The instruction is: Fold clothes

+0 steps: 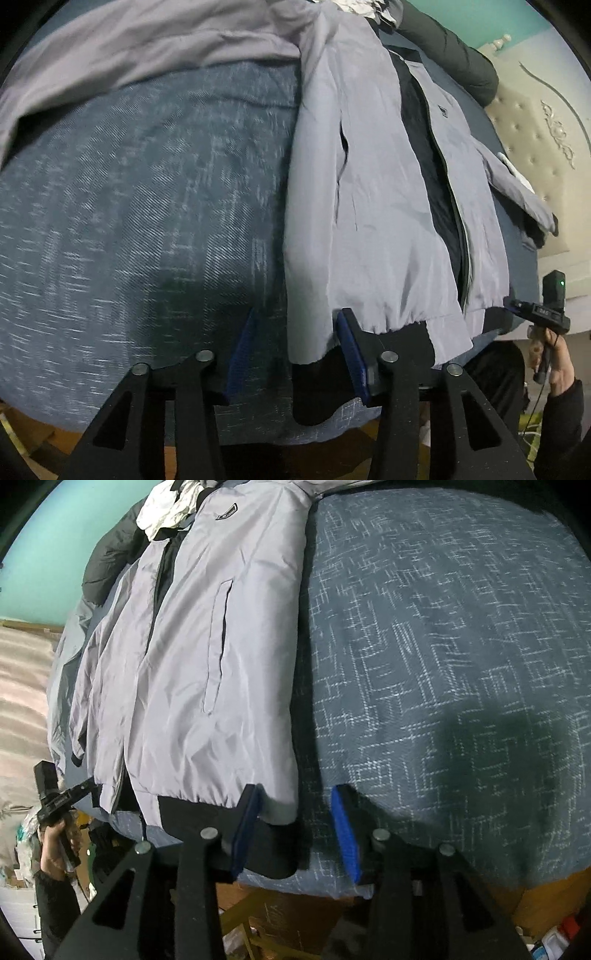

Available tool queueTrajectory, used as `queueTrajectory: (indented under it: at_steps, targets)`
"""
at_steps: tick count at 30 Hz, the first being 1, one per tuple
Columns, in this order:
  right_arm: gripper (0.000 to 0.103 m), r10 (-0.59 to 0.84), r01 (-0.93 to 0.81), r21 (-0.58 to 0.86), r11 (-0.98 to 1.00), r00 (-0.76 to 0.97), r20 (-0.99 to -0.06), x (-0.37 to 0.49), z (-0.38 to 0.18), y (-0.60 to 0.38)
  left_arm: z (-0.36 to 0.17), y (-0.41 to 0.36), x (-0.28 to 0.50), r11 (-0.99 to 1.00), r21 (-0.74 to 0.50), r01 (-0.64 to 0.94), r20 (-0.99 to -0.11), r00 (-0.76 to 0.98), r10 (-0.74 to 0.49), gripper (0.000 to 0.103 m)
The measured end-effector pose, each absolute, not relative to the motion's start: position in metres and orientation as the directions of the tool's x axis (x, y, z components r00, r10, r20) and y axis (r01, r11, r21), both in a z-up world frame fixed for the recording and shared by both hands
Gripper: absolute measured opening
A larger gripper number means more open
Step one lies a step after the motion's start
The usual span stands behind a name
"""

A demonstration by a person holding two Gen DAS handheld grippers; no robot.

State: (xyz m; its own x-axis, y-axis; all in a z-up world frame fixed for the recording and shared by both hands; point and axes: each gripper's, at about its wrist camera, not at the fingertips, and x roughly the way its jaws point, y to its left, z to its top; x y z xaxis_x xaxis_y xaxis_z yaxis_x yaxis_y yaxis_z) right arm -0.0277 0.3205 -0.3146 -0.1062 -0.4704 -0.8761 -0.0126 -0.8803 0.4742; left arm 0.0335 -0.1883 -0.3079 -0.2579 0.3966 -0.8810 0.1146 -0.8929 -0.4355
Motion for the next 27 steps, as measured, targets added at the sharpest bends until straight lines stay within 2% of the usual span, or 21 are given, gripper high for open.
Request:
queueTrajectory:
  at_steps: [1,3,7,15,18,20,22,24,26,27]
  targets:
    - [0.026,-0.48,-0.007,0.484,-0.875,-0.107,-0.871,-0.028,-0.315,0.321,-0.305,-0.185,0.034,-0.898,-0.429,0.1,-0.883,-0.257,0.393,0.017]
    - [0.016,-0.489,0.011,0.491,-0.871,-0.109,-0.866,-0.025,-0.312,0.327,-0.299,-0.179,0.036,-0.909,-0.411,0.071,-0.888,-0.257,0.381,0.014]
    - [0.011,-0.487,0.036,0.486,-0.873,-0.118,-0.865,-0.021,-0.305,0.333,-0.29,-0.168,0.041,-0.924,-0.381,0.025,-0.896,-0.256,0.362,0.012]
    - [0.011,-0.454,0.03,0.454,-0.89,-0.116,-0.883,-0.027,-0.311,0.341,-0.301,-0.167,0.051,-0.917,-0.397,0.046,-0.895,-0.239,0.376,0.013]
    - [0.014,-0.446,0.013,0.448,-0.894,-0.131,-0.885,-0.028,-0.305,0.345,-0.304,-0.169,0.051,-0.907,-0.415,0.071,-0.889,-0.244,0.388,0.016]
    - [0.016,-0.413,0.012,0.417,-0.909,-0.167,-0.895,-0.027,-0.292,0.332,-0.298,-0.173,0.051,-0.91,-0.408,0.079,-0.888,-0.266,0.375,0.025]
    - [0.019,-0.404,0.029,0.408,-0.913,-0.22,-0.888,-0.031,-0.275,0.333,-0.29,-0.18,0.051,-0.915,-0.394,0.081,-0.889,-0.288,0.357,0.026]
    - [0.028,-0.419,0.047,0.422,-0.905,-0.259,-0.87,-0.036,-0.262,0.332,-0.279,-0.189,0.048,-0.917,-0.386,0.101,-0.883,-0.329,0.335,0.031]
    - [0.032,-0.445,0.063,0.447,-0.892,-0.285,-0.849,-0.046,-0.252,0.324,-0.268,-0.199,0.043,-0.913,-0.388,0.125,-0.869,-0.38,0.317,0.044]
    - [0.033,-0.457,0.071,0.458,-0.886,-0.288,-0.841,-0.046,-0.247,0.32,-0.263,-0.205,0.039,-0.911,-0.389,0.138,-0.861,-0.405,0.306,0.044]
